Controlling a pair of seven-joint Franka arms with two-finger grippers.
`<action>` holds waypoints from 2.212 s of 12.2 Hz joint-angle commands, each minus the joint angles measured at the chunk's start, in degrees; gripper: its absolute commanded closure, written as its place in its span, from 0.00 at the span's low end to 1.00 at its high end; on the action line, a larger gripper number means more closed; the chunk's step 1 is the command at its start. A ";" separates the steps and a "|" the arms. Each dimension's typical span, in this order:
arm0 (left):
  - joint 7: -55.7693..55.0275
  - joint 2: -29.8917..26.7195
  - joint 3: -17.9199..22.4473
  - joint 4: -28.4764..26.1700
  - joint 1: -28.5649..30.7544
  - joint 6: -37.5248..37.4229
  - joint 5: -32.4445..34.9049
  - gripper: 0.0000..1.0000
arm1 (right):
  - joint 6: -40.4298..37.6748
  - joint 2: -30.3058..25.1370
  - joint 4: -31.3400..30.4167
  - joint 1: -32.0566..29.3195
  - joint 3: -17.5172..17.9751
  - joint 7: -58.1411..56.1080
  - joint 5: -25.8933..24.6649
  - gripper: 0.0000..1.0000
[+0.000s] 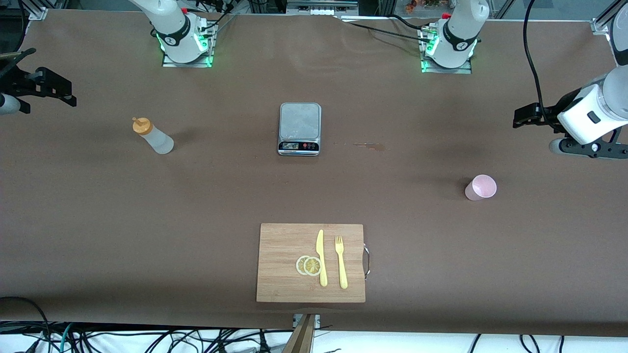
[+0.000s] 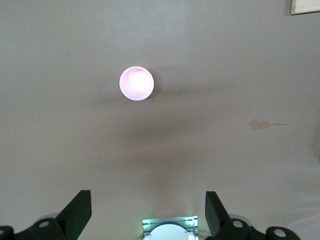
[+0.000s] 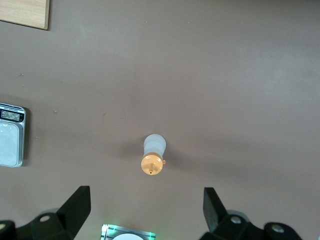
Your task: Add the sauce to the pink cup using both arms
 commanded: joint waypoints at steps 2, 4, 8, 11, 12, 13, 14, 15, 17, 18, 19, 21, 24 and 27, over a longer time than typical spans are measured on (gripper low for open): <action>-0.39 1.11 0.17 2.29 -0.26 -1.50 0.48 0.00 | -0.18 -0.21 0.50 -0.09 0.25 0.01 -0.12 0.00; -0.39 1.11 0.25 2.29 0.09 -1.50 0.39 0.00 | -0.44 -0.30 0.50 -0.09 0.34 0.09 -0.12 0.00; 0.31 2.26 0.60 2.20 1.05 -1.41 0.39 0.00 | -0.53 -0.30 0.50 -0.09 0.34 0.09 -0.12 0.00; 0.49 2.26 0.61 1.68 2.20 -0.80 0.30 0.00 | -0.27 -0.21 0.50 -0.09 0.34 0.10 -0.04 0.00; 0.49 2.52 0.69 1.24 2.28 -0.45 1.00 0.00 | -0.27 -0.30 0.50 -0.09 0.34 0.27 -0.04 0.00; 0.49 3.48 0.78 0.63 2.81 1.29 1.09 0.00 | -0.10 -0.30 0.50 -0.01 0.34 0.27 -0.04 0.00; 0.49 3.92 0.78 -0.86 3.77 3.83 1.09 0.00 | -0.01 -0.30 0.50 -0.01 0.34 0.27 -0.04 0.00; 1.10 3.93 0.78 -3.14 3.95 6.30 1.09 0.00 | -0.09 -0.30 0.50 -0.01 0.34 0.18 -0.04 0.00; 4.34 4.10 0.78 -9.28 4.22 14.36 1.09 0.00 | -0.53 -0.30 0.50 -0.09 0.34 0.18 -0.04 0.00; 5.40 4.10 0.78 -12.88 4.92 19.54 1.09 0.00 | -0.53 -0.30 0.50 -0.09 0.34 0.18 -0.04 0.00; 6.19 4.62 0.78 -15.96 5.62 23.86 1.09 0.00 | -0.53 -0.30 0.50 -0.09 0.34 0.27 -0.04 0.00; 9.09 6.81 0.87 -18.88 5.71 29.85 1.09 0.00 | -0.62 -0.30 0.50 -0.09 0.34 0.53 -0.04 0.00; 9.28 9.28 0.87 -22.74 5.80 37.40 1.01 0.01 | -0.71 -0.30 0.50 -0.18 0.25 0.18 -0.04 0.00; 9.28 10.60 0.96 -27.67 6.06 46.73 1.09 0.01 | -0.80 -0.21 0.33 -0.18 0.16 0.09 -0.04 0.00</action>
